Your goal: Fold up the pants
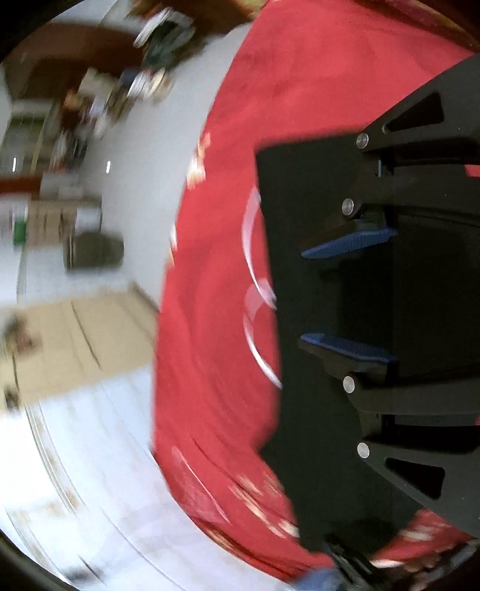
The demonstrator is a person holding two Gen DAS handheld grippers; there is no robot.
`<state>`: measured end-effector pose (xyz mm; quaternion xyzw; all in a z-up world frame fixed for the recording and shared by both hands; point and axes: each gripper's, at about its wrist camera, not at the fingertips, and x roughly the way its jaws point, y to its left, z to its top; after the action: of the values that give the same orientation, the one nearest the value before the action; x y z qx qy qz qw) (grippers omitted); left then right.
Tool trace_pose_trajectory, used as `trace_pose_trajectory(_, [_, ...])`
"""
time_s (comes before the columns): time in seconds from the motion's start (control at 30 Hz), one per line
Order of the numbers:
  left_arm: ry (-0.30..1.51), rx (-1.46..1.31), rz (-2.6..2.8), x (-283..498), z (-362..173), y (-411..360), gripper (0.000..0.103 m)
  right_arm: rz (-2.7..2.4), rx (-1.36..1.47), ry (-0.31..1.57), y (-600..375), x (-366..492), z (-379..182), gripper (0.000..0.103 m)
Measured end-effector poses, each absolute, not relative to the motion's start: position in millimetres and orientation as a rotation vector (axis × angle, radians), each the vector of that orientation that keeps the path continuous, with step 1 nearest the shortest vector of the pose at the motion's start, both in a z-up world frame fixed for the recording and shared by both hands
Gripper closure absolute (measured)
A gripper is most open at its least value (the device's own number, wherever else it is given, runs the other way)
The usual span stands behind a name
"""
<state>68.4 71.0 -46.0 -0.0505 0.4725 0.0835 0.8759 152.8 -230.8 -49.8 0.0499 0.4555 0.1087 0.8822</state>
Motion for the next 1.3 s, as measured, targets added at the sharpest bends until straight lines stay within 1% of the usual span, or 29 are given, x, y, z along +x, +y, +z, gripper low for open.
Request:
trace_pose_trajectory(0.13, [1.022,-0.134,0.158,40.6,-49.4,60.9,0.078,0.336,0.127,1.047,-205.9,120.9,-61.9,0.06])
trace_pose_trajectory(0.23, [1.046,-0.126,0.147,27.2,-55.1,54.3,0.078,0.376,0.09,1.067,-191.7,99.8,-63.6,0.059])
trace_pose_trajectory(0.33, [1.09,-0.141,0.146,24.4,-65.6,53.3,0.078,0.368,0.08,1.127,-189.1,96.5,-75.9,0.059])
trace_pose_trajectory(0.4, [1.09,-0.159,0.151,23.5,-62.5,54.7,0.078,0.344,0.088,1.176,-191.0,101.5,-85.5,0.059])
trace_pose_trajectory(0.5, [1.031,-0.162,0.141,16.6,-43.3,50.7,0.078,0.381,0.127,1.123,-195.6,94.7,-73.1,0.059])
trace_pose_trajectory(0.63, [0.981,-0.154,0.126,3.3,-23.4,42.2,0.078,0.429,0.105,1.033,-196.5,68.3,-52.8,0.059])
trace_pose_trajectory(0.8, [0.941,-0.119,0.108,-14.5,-8.4,29.8,0.078,0.455,0.083,0.987,-197.8,44.5,-43.6,0.058])
trace_pose_trajectory(0.83, [0.937,-0.115,0.103,-16.9,-7.0,28.5,0.077,0.459,0.074,0.985,-197.9,40.0,-42.9,0.055])
trace_pose_trajectory(0.87, [0.933,-0.113,0.1,-19.1,-5.9,27.6,0.075,0.46,0.07,0.986,-198.3,40.7,-42.9,0.049])
trace_pose_trajectory(0.9, [0.93,-0.114,0.099,-20.3,-5.6,27.2,0.073,0.462,0.067,0.984,-198.4,37.4,-42.4,0.049])
trace_pose_trajectory(1.17, [0.932,-0.124,0.09,-20.6,-12.0,29.0,0.073,0.46,0.008,0.961,-191.4,29.5,-41.6,0.049])
trace_pose_trajectory(1.3, [0.947,-0.134,0.098,-20.9,-20.4,32.4,0.072,0.45,0.004,0.984,-191.5,30.3,-48.9,0.049])
